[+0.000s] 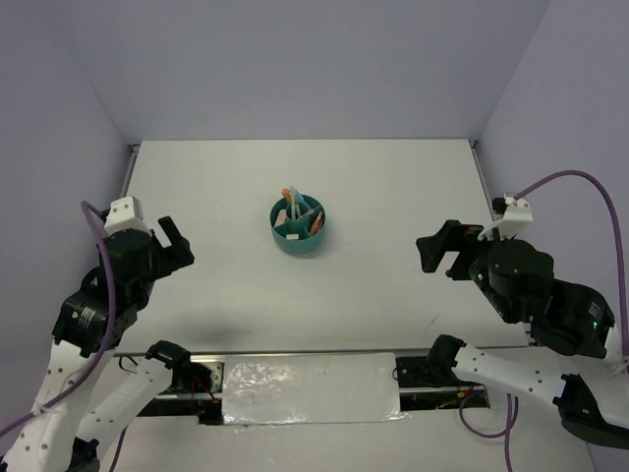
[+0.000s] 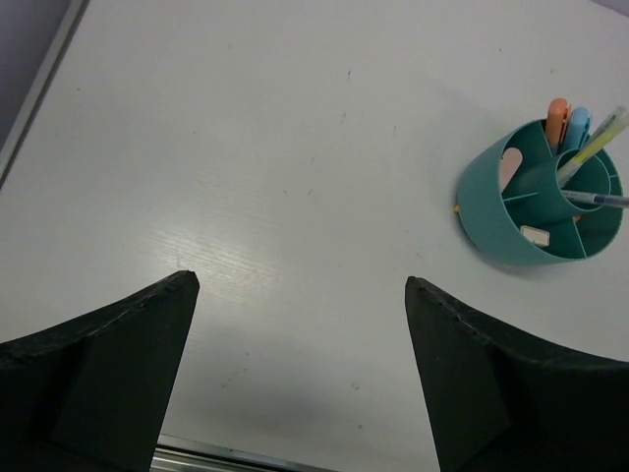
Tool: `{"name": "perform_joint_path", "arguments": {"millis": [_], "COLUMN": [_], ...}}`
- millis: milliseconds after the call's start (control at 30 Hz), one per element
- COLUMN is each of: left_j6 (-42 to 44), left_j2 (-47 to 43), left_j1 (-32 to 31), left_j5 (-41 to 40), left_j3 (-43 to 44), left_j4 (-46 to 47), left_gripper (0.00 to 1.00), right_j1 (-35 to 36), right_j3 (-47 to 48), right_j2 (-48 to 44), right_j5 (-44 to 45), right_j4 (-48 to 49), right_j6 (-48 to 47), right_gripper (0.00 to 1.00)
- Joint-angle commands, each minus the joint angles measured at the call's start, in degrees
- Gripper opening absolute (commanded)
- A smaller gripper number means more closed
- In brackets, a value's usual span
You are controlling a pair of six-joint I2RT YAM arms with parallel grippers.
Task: Sort the stationery into containers
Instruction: Reset both arms
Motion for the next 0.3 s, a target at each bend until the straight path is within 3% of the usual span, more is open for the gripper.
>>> {"name": "perform_joint_path", "arguments": {"millis": [0, 267], "left_j6": [-1.76, -3.00], "left_j2": [-2.12, -2.47], "left_j1": [0.17, 0.26], "left_j5": [-4.24, -4.24], "left_j3": [0.55, 0.29], "left_j4": [-1.63, -2.52], "left_gripper": [0.99, 0.99], "right_j1": [-0.32, -0.32], "right_j3": [-1.62, -2.41], "right_j2": [-0.97, -0.88], "right_j5": [1.62, 0.74], "right_j4": [1.82, 2.44], "right_j6": [0.51, 0.68], "right_gripper": [1.00, 1.00]}}
